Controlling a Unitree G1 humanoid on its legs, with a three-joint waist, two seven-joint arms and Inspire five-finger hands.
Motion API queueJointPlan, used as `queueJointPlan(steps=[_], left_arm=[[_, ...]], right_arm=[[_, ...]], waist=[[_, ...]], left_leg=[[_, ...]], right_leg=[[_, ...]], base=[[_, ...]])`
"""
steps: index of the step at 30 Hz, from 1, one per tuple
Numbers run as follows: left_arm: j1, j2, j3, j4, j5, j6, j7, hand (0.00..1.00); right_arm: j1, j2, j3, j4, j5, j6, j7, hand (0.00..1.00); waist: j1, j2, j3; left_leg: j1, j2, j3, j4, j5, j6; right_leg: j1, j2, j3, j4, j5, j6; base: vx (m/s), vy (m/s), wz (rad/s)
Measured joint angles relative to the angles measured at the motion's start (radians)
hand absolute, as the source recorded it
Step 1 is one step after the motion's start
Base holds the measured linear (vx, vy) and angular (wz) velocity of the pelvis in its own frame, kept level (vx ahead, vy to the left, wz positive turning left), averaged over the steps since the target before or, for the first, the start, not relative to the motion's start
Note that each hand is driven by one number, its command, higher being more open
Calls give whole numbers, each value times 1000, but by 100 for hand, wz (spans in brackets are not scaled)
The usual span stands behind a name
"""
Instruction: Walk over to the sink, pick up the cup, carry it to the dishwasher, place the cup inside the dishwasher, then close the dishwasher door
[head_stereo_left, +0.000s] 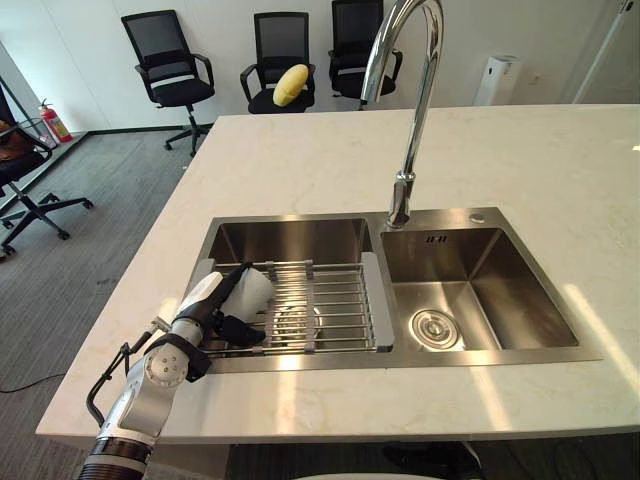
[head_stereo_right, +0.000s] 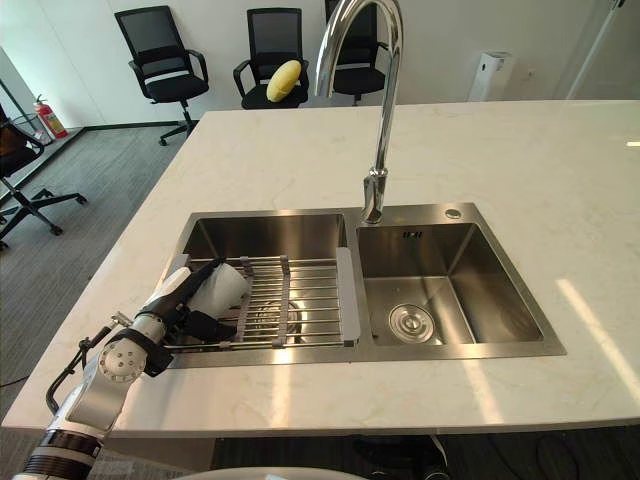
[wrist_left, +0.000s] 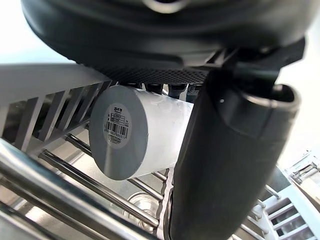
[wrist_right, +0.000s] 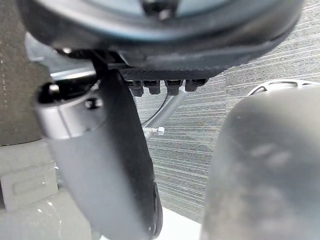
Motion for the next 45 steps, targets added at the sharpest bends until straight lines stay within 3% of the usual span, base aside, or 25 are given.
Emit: queueJointPlan(steps=[1,27,33,39,40,45], left_arm=[[0,-4,3,0,0,1,0,0],[0,-7,21,2,-24,-28,-30,0],[2,8,21,-19,-122,-44,-5,0],[38,-27,21,-160,-257,-127,6,0],[43,-52,21,-179,-291,-168,9,0],[52,-125,21,-220,-422,-242,18,0]], right_arm=[[0,0,0,0,0,0,0,100],[1,-1,3,1,-3,0,3,100],[4,2,0,3,-2,0,-1,100],[10,22,-3,13,0,-3,-18,100],[8,25,-5,16,0,-8,-23,100],[8,31,-23,35,2,-26,-42,100]], waist=[[0,0,0],[-3,-12,-7],[4,-15,-9],[15,-31,-21],[15,-31,-23],[15,-30,-27]], left_leg=[[0,0,0,0,0,0],[-4,0,-4,-2,0,0],[-15,-1,-6,-2,0,0],[-31,-3,-12,3,0,0],[-31,-3,-13,5,0,1],[-31,-2,-16,13,0,1]], right_leg=[[0,0,0,0,0,0],[-1,2,-4,-8,1,0],[-4,3,-5,-10,5,0],[-15,1,-5,-7,5,0],[-15,0,-5,-5,4,-1],[-15,0,-4,6,1,-5]], base=[[0,0,0],[0,0,0],[0,0,0],[6,-1,2],[0,0,0],[-22,-7,0]])
